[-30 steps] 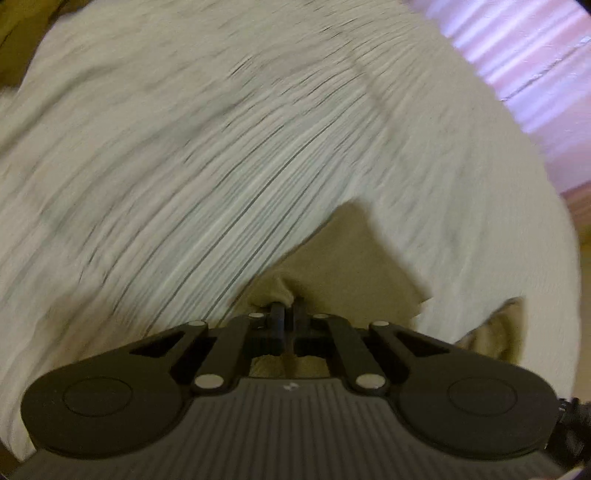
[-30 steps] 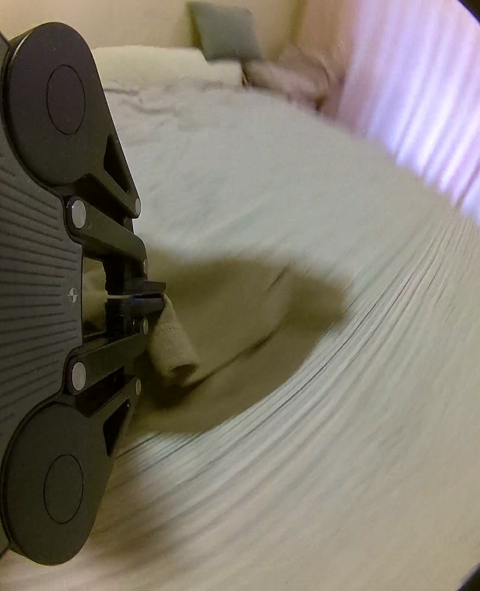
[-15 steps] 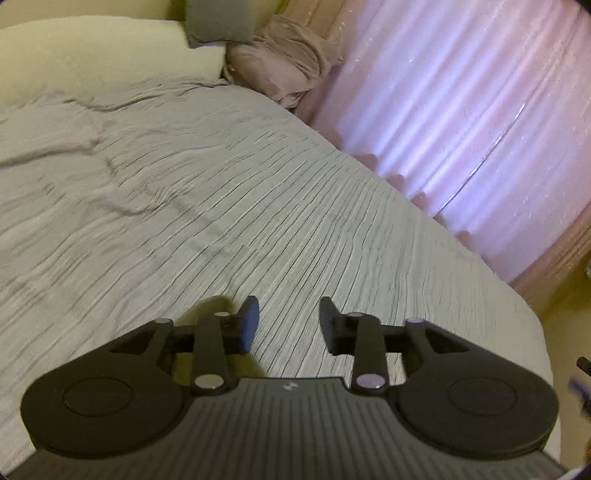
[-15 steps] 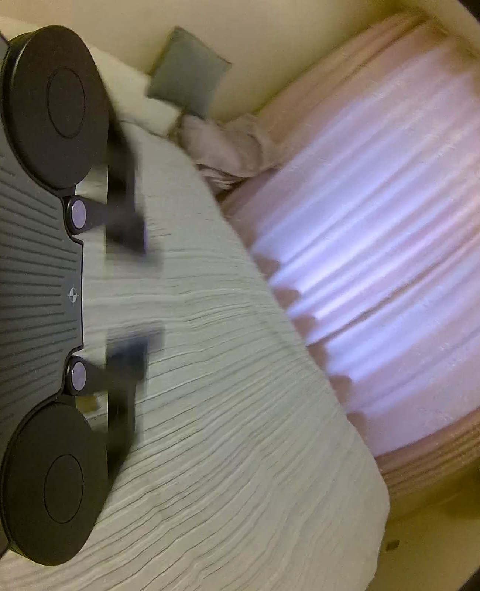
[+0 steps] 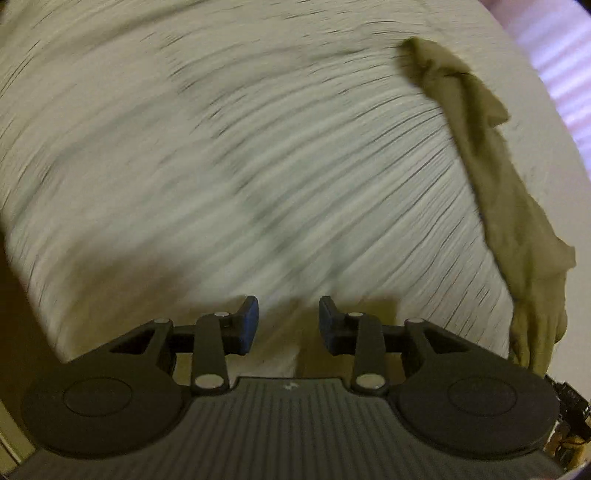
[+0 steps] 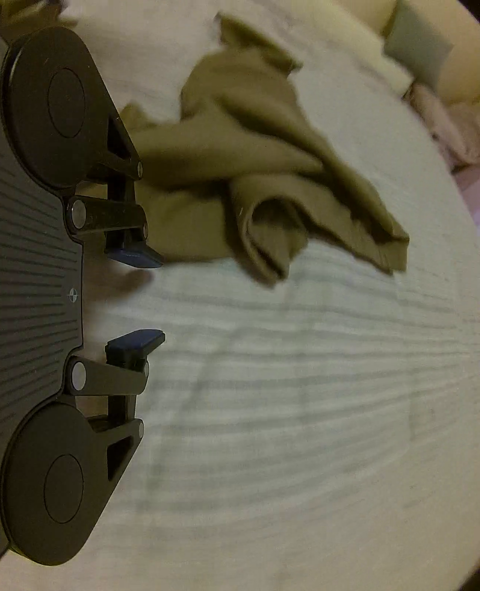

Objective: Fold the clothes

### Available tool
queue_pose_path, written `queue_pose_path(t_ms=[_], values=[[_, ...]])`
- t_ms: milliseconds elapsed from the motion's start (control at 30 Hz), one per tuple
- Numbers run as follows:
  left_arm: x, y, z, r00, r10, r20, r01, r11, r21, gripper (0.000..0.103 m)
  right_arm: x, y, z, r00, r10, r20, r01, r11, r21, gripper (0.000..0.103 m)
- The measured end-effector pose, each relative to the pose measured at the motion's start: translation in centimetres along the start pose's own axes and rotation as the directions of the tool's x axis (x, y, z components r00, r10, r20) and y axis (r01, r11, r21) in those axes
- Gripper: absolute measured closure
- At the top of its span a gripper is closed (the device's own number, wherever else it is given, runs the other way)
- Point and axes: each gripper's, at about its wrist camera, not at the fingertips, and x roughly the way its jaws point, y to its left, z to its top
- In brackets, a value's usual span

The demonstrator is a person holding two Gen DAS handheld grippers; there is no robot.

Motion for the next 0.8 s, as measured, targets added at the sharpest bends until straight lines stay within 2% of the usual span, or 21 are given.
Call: queue_pose_path(t_ms=[67, 200, 300, 400, 567, 700, 800], values=[[-0.6, 0.8, -2.3, 1.0, -0.003, -0.005, 0.002, 0.998, -0.062, 0.072, 1.4, -0.4, 0.4, 0.998, 0.06, 0.002, -0.06, 0.998, 0.028, 0.061], [-1.7, 2.1, -5.8, 0.999, -0.023, 0.03, 0.027, 0.988, -0.152, 0.064, 2.7, -0.5, 1.4, 0.989, 0.147, 0.03, -0.148, 0.987, 0.065, 0.061], [-2.2, 2.9, -7.7, 0.998, -0.041, 0.052, 0.051, 0.976, -0.21, 0.061, 1.9, -0.6, 2.4, 0.979, 0.199, 0.052, -0.204, 0.973, 0.111, 0.061], [-2.3, 3.3, -9.4, 0.995, -0.079, 0.068, 0.095, 0.955, -0.28, 0.06, 1.8, -0.7, 2.9, 0.977, 0.204, 0.069, -0.212, 0.968, 0.135, 0.061], [-1.7, 3.8, -11.4, 0.985, -0.145, 0.096, 0.17, 0.915, -0.365, 0.052, 0.0, -1.8, 1.5, 0.974, 0.212, 0.086, -0.223, 0.962, 0.155, 0.061], [-0.6, 4.1, -12.3, 0.979, -0.156, 0.134, 0.198, 0.892, -0.406, 0.047, -0.4, -2.0, 0.5, 0.973, 0.223, 0.059, -0.228, 0.968, 0.104, 0.061], [0.3, 4.3, -12.4, 0.974, -0.16, 0.159, 0.214, 0.875, -0.434, 0.045, -1.2, -2.3, 0.5, 0.97, 0.224, 0.098, -0.235, 0.965, 0.114, 0.061]])
